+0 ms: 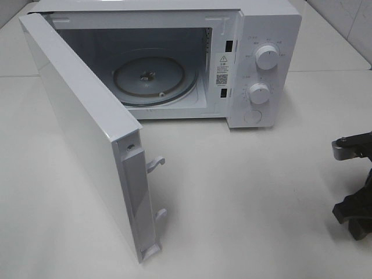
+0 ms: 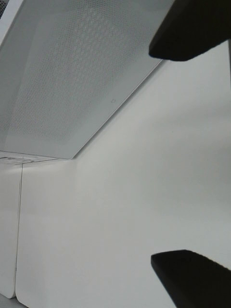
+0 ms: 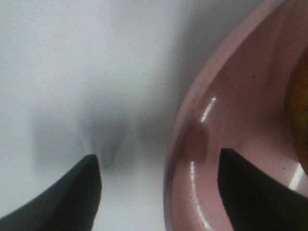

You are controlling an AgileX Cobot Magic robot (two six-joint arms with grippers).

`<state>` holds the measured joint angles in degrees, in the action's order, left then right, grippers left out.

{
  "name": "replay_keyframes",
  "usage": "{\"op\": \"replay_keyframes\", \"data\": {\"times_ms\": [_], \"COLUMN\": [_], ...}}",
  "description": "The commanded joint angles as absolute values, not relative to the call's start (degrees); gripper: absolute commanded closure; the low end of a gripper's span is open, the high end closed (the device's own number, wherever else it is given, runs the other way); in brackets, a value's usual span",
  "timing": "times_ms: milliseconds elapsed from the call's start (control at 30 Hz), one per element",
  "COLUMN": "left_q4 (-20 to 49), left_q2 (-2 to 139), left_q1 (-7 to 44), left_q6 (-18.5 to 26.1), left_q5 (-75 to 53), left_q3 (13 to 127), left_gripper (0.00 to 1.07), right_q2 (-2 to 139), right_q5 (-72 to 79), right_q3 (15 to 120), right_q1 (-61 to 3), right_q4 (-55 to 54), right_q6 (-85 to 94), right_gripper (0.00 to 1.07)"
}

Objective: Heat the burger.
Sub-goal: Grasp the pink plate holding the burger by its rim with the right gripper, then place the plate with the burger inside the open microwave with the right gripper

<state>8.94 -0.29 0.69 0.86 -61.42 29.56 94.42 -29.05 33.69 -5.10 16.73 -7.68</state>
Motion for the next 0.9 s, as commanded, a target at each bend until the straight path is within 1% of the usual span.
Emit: {"op": "replay_keyframes", "data": {"times_ms": [33, 67, 100, 133, 167, 200, 233, 267, 900], "left_q4": [8.8, 8.8, 8.8, 8.8, 8.8, 8.8, 8.8, 8.8, 8.8], "left_q2": [-1.1, -1.1, -1.1, -1.1, -1.1, -1.1, -1.1, -1.1, -1.1], "left_q1": [0.6, 0.6, 0.6, 0.6, 0.6, 0.6, 0.6, 0.6, 0.6], "left_q6": [0.7, 0.7, 0.7, 0.7, 0.7, 0.7, 0.7, 0.7, 0.7], "left_q5": [-61.1, -61.1, -61.1, -61.1, -61.1, -61.1, -61.1, -61.1, -61.1], "left_q3": [29.5, 29.5, 29.5, 29.5, 29.5, 29.5, 29.5, 29.5, 29.5], "left_gripper": [0.07, 0.07, 0.07, 0.07, 0.07, 0.07, 0.07, 0.07, 0.07], "right_q2": [94.7, 94.7, 94.7, 94.7, 94.7, 94.7, 94.7, 94.7, 94.5], "right_q5": [-28.8, -28.8, -28.8, -28.8, -28.8, -28.8, -28.8, -28.8, -28.9], "right_q3": [33.4, 33.4, 33.4, 33.4, 33.4, 33.4, 33.4, 33.4, 33.5], "right_q1": [-4.6, -4.6, -4.6, -4.6, -4.6, -4.6, -4.6, -4.6, -4.8], "right_q4": [18.4, 18.4, 18.5, 18.5, 18.8, 19.5, 19.5, 20.1, 20.9], "right_q6": [-9.7, -9.7, -9.7, -9.7, -9.7, -9.7, -9.7, -9.7, -12.4], "right_gripper": [0.72, 0.72, 0.85, 0.85, 0.91, 1.02, 1.02, 1.07, 1.07]}}
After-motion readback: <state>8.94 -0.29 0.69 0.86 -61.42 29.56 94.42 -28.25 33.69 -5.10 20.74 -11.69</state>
